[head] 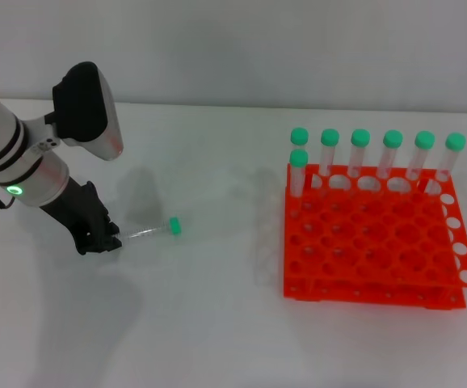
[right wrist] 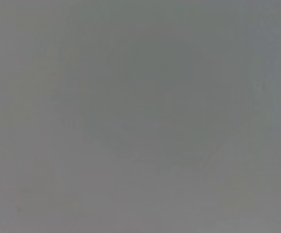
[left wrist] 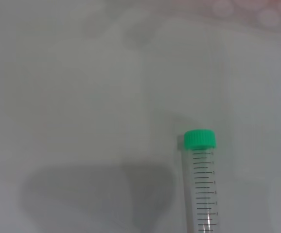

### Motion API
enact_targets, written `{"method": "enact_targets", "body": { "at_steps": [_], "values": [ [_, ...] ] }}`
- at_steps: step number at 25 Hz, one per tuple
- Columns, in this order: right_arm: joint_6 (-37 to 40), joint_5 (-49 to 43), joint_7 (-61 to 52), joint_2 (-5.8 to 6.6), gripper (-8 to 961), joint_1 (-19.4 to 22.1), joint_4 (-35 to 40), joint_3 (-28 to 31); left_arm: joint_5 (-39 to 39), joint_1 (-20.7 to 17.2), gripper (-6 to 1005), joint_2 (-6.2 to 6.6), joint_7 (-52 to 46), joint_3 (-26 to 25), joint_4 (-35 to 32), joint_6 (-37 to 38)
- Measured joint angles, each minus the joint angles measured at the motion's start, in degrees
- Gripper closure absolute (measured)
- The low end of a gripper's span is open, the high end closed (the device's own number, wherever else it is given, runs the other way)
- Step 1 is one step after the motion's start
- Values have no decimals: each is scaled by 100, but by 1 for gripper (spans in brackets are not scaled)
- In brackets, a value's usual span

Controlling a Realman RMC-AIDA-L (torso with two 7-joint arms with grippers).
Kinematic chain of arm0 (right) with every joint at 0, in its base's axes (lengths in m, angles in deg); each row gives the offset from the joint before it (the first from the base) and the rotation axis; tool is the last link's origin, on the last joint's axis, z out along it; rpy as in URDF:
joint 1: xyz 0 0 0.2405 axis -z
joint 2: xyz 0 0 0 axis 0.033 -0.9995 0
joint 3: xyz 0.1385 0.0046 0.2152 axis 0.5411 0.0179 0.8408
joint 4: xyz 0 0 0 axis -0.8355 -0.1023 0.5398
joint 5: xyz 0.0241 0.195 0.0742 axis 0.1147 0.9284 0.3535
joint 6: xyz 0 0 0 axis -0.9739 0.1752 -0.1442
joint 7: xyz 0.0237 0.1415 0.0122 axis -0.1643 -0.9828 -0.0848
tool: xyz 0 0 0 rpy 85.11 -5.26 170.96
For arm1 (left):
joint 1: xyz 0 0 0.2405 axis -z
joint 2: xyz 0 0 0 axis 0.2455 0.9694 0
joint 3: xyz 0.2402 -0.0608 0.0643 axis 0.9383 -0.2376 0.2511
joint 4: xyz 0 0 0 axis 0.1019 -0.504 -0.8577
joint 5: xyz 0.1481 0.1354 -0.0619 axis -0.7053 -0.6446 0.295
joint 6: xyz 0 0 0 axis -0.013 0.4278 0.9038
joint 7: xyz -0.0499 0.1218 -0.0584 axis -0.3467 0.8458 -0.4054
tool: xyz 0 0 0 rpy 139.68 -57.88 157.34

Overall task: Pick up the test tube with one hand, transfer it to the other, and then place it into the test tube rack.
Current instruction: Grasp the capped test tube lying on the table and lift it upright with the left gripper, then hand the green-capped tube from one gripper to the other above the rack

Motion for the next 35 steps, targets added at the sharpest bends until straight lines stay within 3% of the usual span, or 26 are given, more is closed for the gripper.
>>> {"method": "enact_targets", "body": {
  "at_steps": [8, 15, 20, 25, 29, 35],
  "values": [
    [0, -1, 0, -1, 111, 4, 0, -1, 95, 43, 819, -35, 21, 0, 29, -25],
    [0, -1, 0, -1, 112, 4, 5, -1, 980, 80, 820, 11, 182, 0, 169, -333],
    [-11, -8, 0, -1, 111, 3, 22, -10, 2533, 6, 820, -39, 761, 1, 487, -524],
    [-69, -21, 0, 4, 112, 2, 31, -27, 4965, -394, 820, -64, 1774, 1, 461, -552],
    [-81, -26, -47, 12, 112, 0, 47, -38, 7290, -941, 820, -212, 3366, 0, -44, -316],
    [-323, -105, -123, 32, 111, 68, 52, -141, 9087, -1684, 820, -251, 5123, 1, -1362, 147]
  ]
}}
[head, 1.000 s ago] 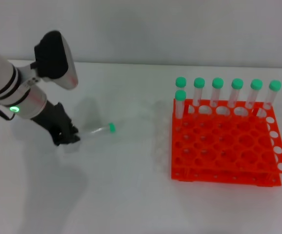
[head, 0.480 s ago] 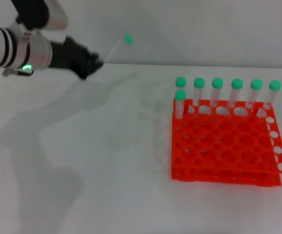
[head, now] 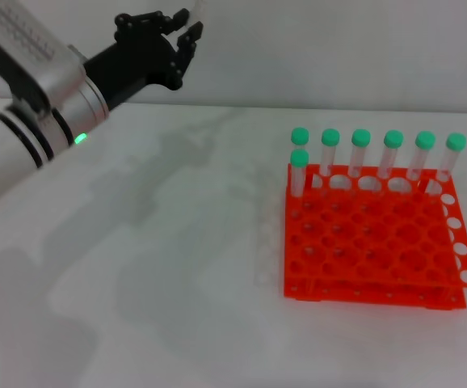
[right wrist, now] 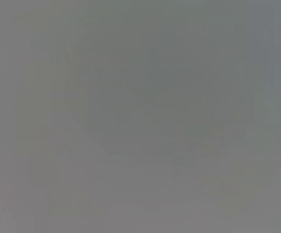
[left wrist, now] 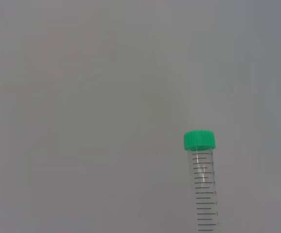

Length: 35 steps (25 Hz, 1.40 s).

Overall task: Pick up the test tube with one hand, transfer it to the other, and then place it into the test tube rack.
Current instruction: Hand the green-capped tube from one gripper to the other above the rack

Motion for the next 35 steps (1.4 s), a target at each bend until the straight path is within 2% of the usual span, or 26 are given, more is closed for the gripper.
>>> {"method": "enact_targets", "body": {
  "at_steps": [4, 8, 9, 10, 12, 18, 21, 26, 31, 35],
  "values": [
    [-342, -24, -633, 91, 111, 221, 214, -530, 550, -341, 820, -15, 505, -10, -762, 431],
    [-812, -80, -1503, 280, 111, 488, 566, -1232, 609, -566, 820, -32, 537, -15, -1545, 805],
    [-1014, -164, -1716, 353, 111, 535, 632, -1360, 609, -566, 820, -32, 537, -15, -1545, 805],
    [-1167, -271, -1848, 402, 111, 551, 661, -1418, 588, -646, 820, -44, 511, -18, -1950, 849],
    [-1609, -680, -2211, 538, 111, 557, 745, -1485, 548, -703, 819, -66, 502, -16, -2357, 793],
    [-2462, -2042, -3252, 830, 111, 454, 1270, -1484, -17, -685, 819, -82, 103, -14, -2813, 430],
    [-2721, -2560, -3765, 896, 112, 315, 1497, -1466, -241, -643, 819, -77, -407, -18, -2789, 220],
    [-2989, -3120, -4444, 987, 112, 28, 1602, -1463, -557, -637, 819, -79, -473, -18, -2759, 166],
    [-3221, -3445, -4981, 999, 112, -274, 1608, -1507, -1166, -532, 819, -83, -342, -20, -2744, 138],
    [-3272, -3624, -5163, 964, 112, -435, 1593, -1536, -1304, -510, 819, -87, -143, -24, -2789, 129]
  ]
}}
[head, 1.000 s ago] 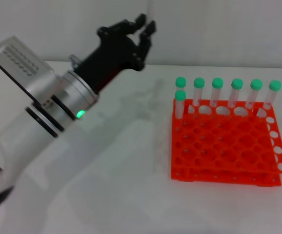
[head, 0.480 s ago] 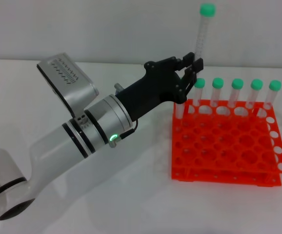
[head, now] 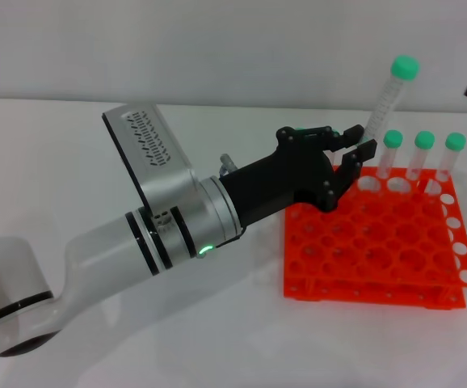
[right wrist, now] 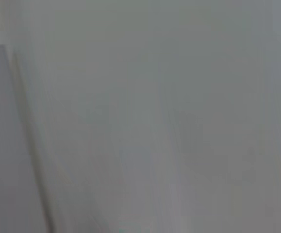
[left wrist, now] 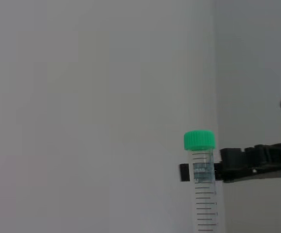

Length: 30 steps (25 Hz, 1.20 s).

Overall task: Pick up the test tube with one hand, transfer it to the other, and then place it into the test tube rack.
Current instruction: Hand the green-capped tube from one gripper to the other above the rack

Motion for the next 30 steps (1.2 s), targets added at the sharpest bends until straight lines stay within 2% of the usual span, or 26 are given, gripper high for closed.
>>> {"method": "enact_targets", "body": {
  "at_steps": [8, 10, 11, 12, 14, 20, 30],
  "values": [
    [-343, -322, -108, -113, 111, -231, -49, -49, 5, 53, 819, -6, 118, -5, -18, -59],
    [-431, -327, -85, -168, 111, -233, -49, -68, 18, 58, 820, -9, 122, -20, -21, -59],
    [-488, -328, -45, -253, 111, -225, -48, -67, 18, 58, 820, -9, 123, -35, -22, -59],
    [-488, -328, -45, -253, 113, -225, -48, -67, 17, 60, 820, -10, 123, -52, -22, -59],
    [-474, -315, -6, -342, 117, -215, -45, -39, 11, 65, 819, -10, 124, -62, -23, -59],
    [-65, -300, 54, -538, 129, -250, -12, -27, -6, 114, 818, -16, 127, -47, -27, -59],
    [-60, -56, 208, -600, 149, -235, 15, -3, -9, 86, 817, -32, 127, -20, -43, -58]
  ]
}}
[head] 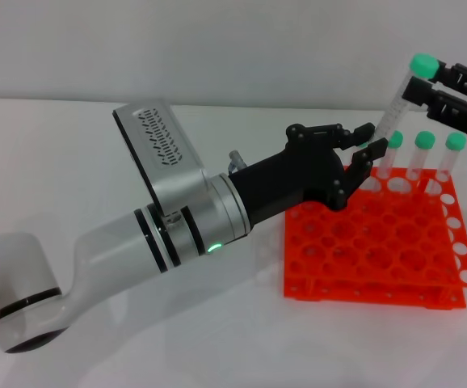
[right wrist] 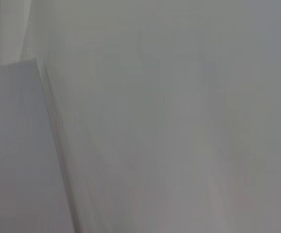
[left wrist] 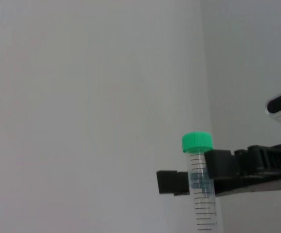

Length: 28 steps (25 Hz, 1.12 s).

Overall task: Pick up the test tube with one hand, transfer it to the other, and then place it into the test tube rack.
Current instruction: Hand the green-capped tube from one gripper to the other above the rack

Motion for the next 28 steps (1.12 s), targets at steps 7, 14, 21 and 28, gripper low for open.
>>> {"method": "enact_targets", "body": {
  "at_steps": [7, 14, 21, 28],
  "values": [
    [-270, -16, 52, 9, 418, -17, 0, -16, 0, -7, 816, -4, 1, 0, -35, 1],
    [-276, -28, 102, 12, 653, -26, 0, -32, -41, 25, 815, -4, 8, -1, -35, -6],
    [-302, -37, 287, 18, 744, -2, 0, -37, -86, 64, 814, -4, 20, -26, -65, -141],
    [-348, -39, 300, 40, 743, 6, 1, -56, -97, 85, 813, -3, 398, -56, -315, -475]
  ]
}}
